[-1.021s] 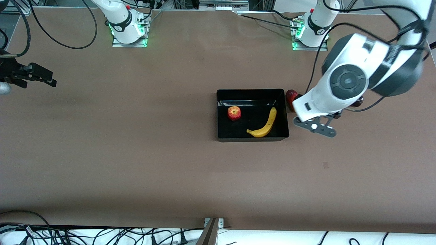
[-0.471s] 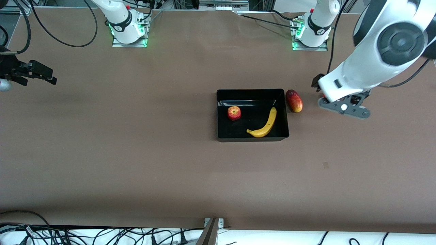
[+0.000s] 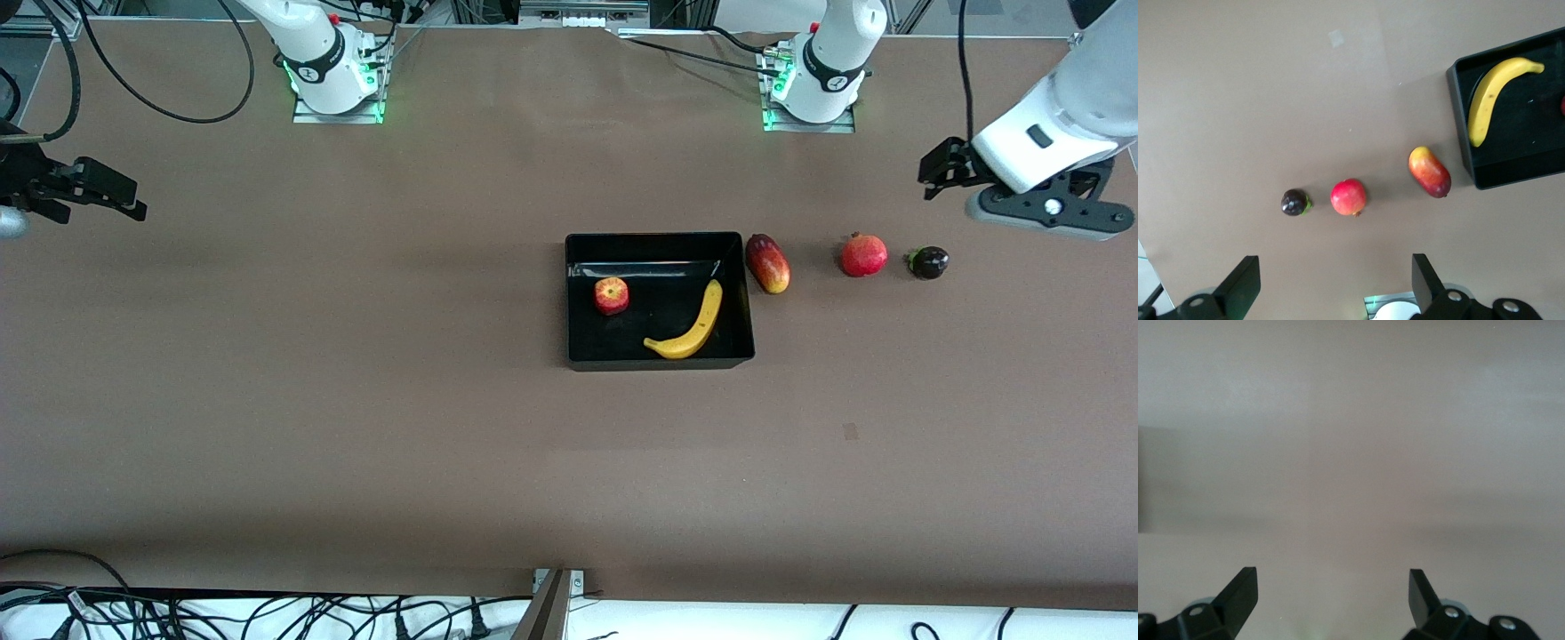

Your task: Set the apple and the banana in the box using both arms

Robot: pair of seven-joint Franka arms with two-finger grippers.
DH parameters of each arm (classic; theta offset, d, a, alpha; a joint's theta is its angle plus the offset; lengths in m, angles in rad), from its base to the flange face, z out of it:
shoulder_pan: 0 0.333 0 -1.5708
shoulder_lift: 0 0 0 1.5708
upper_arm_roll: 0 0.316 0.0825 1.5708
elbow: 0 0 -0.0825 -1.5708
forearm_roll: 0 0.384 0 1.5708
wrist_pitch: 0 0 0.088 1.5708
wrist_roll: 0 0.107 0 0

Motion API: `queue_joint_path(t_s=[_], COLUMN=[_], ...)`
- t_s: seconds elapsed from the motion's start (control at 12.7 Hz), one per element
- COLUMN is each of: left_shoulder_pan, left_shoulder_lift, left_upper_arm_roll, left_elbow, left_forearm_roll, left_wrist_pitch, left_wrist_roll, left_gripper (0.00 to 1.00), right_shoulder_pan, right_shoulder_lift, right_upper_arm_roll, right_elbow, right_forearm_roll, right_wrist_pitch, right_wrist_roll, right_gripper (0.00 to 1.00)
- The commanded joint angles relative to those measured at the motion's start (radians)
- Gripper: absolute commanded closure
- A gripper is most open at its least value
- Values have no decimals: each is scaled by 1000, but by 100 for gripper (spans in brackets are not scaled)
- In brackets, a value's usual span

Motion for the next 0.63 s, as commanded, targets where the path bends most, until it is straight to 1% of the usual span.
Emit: queue_joint_path(t_s=[0.0, 0.08, 0.16, 0.39, 0.55], left_shoulder_pan=[-27, -27, -18, 13, 10], left_shoulder_lift=[-65, -76, -71, -44, -48], left_upper_arm_roll=[40, 58, 65, 65, 52], left_elbow=[-110, -139, -150, -130, -130], left_forearm_roll=[-21, -30, -64, -109, -109], left_wrist_pitch=[64, 109, 127, 143, 134], left_wrist_roll=[-1, -4, -6, -18, -110], left_gripper=[0, 0, 0, 0, 0], right_shoulder_pan=[-1, -1, -1, -1, -1], right_shoulder_lift=[-30, -30, -30, -30, -30], right_upper_arm_roll=[1, 1, 1, 1, 1], right_elbow=[-29, -29, -29, -29, -29], right_forearm_roll=[-11, -11, -11, -11, -11], right_wrist_pitch=[13, 13, 13, 11, 13], right_wrist_roll=[13, 13, 13, 13, 13], right_gripper=[0, 0, 0, 0, 0])
